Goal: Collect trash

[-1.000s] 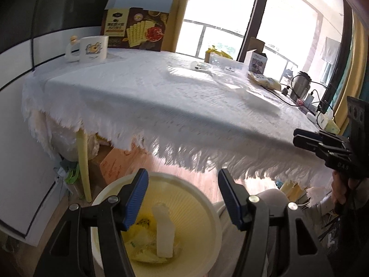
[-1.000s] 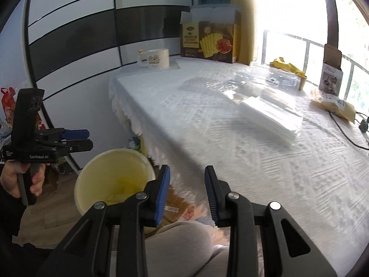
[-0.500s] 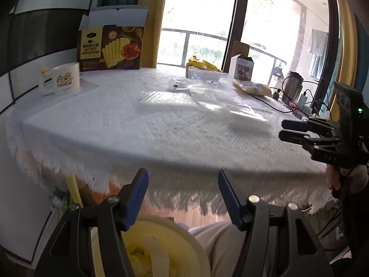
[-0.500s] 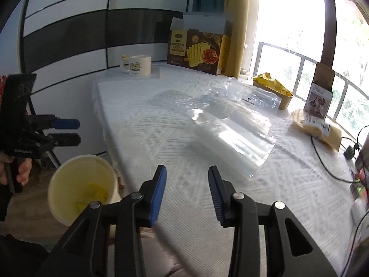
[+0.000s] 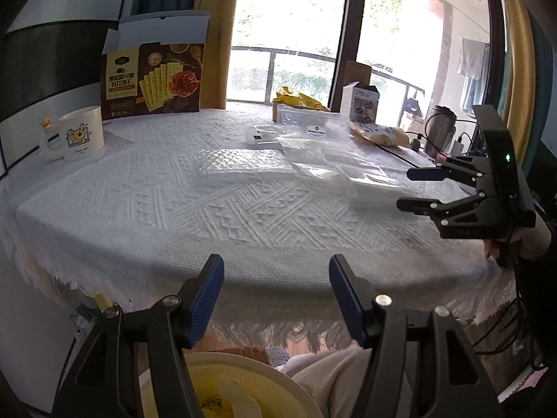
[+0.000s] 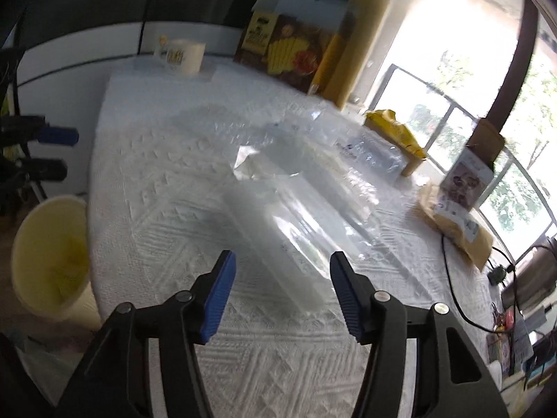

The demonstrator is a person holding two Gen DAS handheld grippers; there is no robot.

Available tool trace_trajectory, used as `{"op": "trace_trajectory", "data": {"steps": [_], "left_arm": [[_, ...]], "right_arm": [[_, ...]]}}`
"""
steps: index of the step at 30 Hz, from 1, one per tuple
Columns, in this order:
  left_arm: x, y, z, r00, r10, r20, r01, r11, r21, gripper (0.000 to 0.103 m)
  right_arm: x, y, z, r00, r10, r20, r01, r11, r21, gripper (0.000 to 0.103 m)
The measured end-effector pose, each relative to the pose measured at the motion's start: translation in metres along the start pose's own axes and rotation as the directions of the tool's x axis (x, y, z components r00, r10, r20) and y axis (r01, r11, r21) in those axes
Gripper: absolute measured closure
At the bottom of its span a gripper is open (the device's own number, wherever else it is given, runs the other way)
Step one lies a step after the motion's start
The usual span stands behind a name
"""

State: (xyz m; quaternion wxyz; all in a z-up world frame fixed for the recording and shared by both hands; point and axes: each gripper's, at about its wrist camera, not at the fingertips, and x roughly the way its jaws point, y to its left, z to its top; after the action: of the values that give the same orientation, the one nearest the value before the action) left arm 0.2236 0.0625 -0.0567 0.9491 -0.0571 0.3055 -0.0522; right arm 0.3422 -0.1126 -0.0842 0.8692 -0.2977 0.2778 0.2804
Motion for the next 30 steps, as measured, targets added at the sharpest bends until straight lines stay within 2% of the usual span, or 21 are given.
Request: {"op": "trace_trajectory", "data": {"steps": [9, 18, 21, 22, 24, 26, 30], "left_arm": [[0.003, 0.014, -0.004, 1.0, 0.001, 0.0, -0.001, 0.999, -0.037, 0.04], [-0.002, 0.018, -0.006, 1.0, -0.001, 0.0, 0.001, 0.999, -0.052, 0.04], [-0.004, 0.016, -0.005, 1.0, -0.004, 0.004, 0.004, 0.999, -0.048, 0.04], [-0.006, 0.014, -0.005, 1.0, -0.005, 0.006, 0.005, 0.999, -0.046, 0.04], [-0.008, 0.013, -0.004, 1.0, -0.004, 0.009, 0.004, 0.999, -0.044, 0.04], [-0.011, 0.011, -0.003, 1.0, -0.005, 0.013, 0.006, 0.999, -0.042, 0.04], [-0.014, 0.01, -0.002, 1.0, -0.002, 0.012, 0.003, 0.999, -0.041, 0.04]], "right_arm": [[0.03, 0.002, 0.012, 0.998, 0.004, -0.067, -0.009, 0.997, -0.073, 0.043], [0.045, -0.021, 0.017, 0.984, 0.15, -0.099, -0.141, 0.986, 0.091, 0.043], [0.047, -0.025, 0.018, 0.979, 0.181, -0.097, -0.17, 0.979, 0.113, 0.065], [0.046, -0.024, 0.019, 0.981, 0.168, -0.098, -0.158, 0.981, 0.109, 0.077], [0.045, -0.021, 0.019, 0.983, 0.154, -0.096, -0.145, 0.985, 0.095, 0.085], [0.041, -0.019, 0.019, 0.988, 0.129, -0.081, -0.123, 0.989, 0.082, 0.1], [0.022, -0.023, 0.018, 0.998, 0.065, -0.016, -0.064, 0.994, 0.093, 0.101]]}}
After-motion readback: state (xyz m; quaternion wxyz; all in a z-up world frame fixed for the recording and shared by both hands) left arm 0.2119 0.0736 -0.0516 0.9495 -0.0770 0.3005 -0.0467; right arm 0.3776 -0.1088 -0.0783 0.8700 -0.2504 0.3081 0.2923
